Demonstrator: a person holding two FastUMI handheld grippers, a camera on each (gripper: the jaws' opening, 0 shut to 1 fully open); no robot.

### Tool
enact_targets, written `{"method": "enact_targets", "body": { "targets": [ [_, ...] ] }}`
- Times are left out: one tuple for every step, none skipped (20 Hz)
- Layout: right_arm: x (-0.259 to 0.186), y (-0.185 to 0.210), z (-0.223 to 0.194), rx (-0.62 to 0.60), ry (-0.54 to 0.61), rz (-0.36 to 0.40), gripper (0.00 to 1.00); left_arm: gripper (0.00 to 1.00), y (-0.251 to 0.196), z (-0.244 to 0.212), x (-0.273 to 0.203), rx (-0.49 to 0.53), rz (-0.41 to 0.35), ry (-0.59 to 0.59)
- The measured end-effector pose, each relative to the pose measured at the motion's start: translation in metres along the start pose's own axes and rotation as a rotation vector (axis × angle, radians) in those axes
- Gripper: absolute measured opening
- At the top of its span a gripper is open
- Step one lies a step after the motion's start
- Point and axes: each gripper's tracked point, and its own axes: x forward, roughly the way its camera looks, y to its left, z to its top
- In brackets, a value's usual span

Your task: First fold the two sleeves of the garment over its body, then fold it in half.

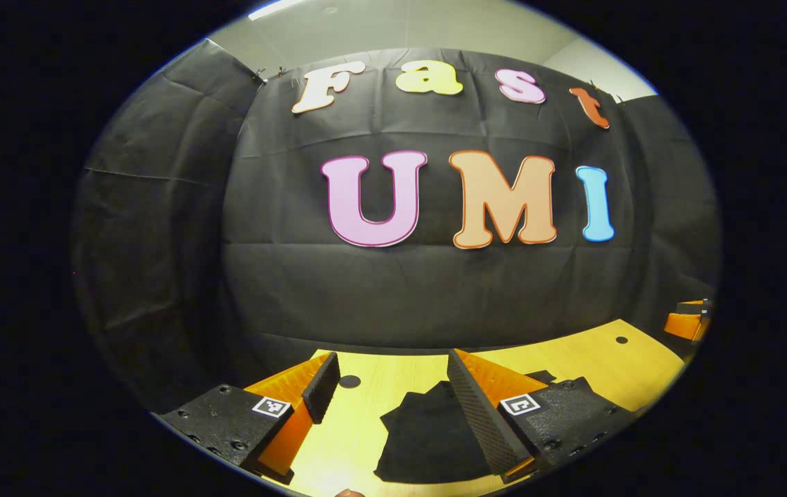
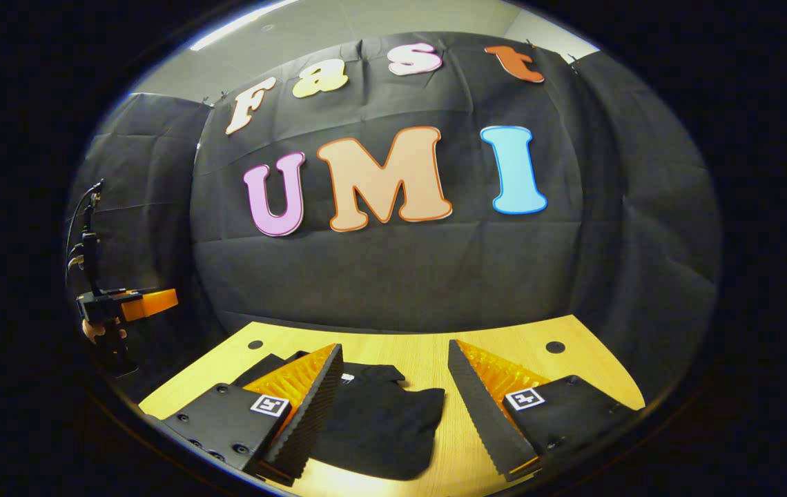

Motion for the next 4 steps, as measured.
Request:
{"method": "enact_targets", "body": {
  "targets": [
    [-0.018,0.007,-0.001,-0.004,-0.015,0.001,0.98,0.96,0.006,0.002,-0.016,0.003,0.005,-0.011],
    [-0.036,0.013,-0.003,-0.008,-0.028,-0.003,0.98,0.96,0.013,0.005,-0.033,0.007,0.02,-0.032],
    [-0.052,0.017,-0.007,-0.012,-0.038,-0.006,0.94,0.94,0.02,0.009,-0.05,0.013,0.033,-0.056],
    [-0.068,0.022,-0.008,-0.01,-0.052,-0.012,0.98,0.96,0.026,0.013,-0.066,0.02,0.046,-0.082]
  ]
}}
